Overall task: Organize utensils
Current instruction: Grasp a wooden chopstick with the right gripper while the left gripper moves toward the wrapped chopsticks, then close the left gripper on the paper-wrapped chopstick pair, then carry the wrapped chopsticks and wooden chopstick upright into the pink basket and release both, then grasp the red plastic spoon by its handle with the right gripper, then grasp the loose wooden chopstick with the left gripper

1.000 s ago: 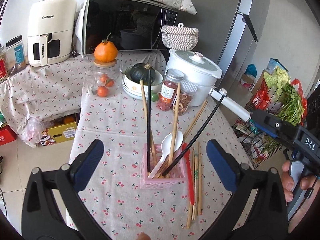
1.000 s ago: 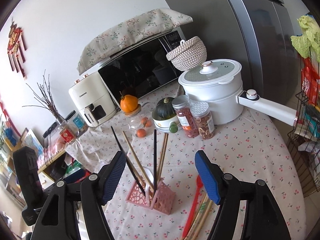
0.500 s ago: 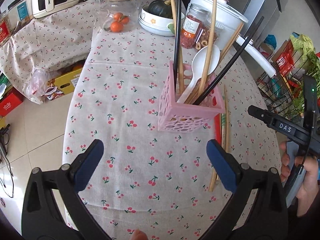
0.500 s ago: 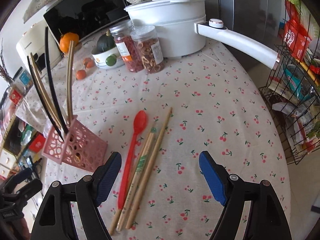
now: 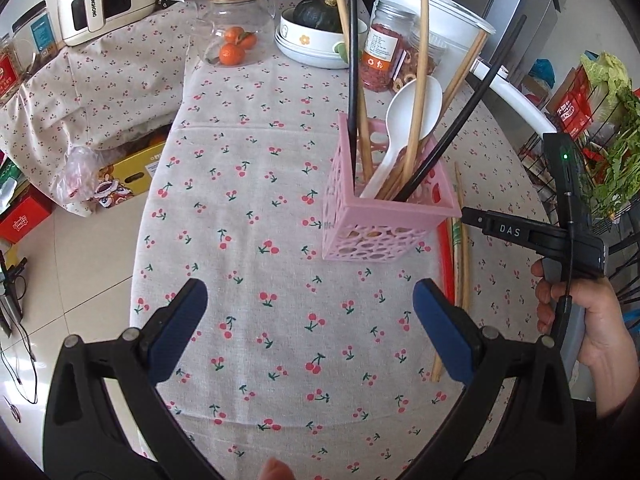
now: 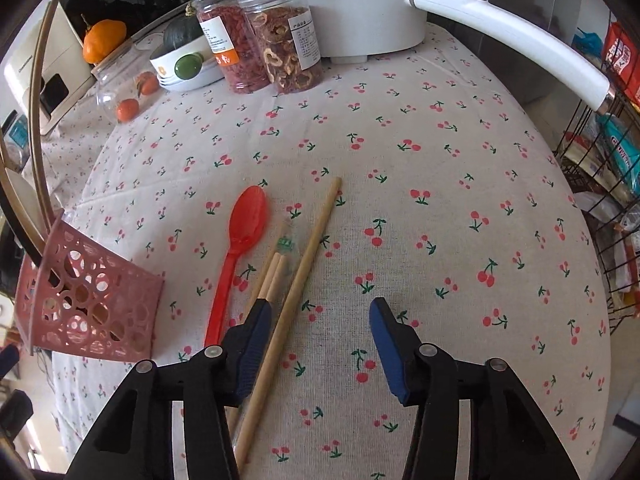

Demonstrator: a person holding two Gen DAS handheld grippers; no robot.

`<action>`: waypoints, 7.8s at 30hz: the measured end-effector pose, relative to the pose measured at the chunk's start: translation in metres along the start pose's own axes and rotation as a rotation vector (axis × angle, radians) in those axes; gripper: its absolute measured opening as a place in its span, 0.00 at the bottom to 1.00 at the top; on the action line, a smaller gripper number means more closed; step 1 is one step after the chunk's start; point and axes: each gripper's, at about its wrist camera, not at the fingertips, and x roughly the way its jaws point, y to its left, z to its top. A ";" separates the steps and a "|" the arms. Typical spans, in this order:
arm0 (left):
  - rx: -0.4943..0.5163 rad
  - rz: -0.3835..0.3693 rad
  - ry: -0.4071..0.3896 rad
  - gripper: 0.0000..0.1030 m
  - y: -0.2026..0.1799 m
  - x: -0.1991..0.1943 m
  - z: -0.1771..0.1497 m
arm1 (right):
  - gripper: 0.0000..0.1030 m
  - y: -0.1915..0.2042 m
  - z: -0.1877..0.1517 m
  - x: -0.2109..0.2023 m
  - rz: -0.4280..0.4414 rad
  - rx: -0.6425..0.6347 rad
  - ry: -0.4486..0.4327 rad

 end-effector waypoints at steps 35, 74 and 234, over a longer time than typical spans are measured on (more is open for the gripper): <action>0.196 -0.193 0.084 0.41 -0.161 0.069 0.007 | 0.07 -0.097 -0.028 -0.073 0.081 0.108 0.011; 0.303 -0.106 0.046 0.06 -0.175 0.050 0.026 | 0.07 -0.100 -0.043 -0.129 0.164 0.117 -0.120; 0.183 -0.190 0.063 0.94 -0.042 0.008 -0.012 | 0.08 -0.006 -0.024 -0.019 0.041 -0.062 0.048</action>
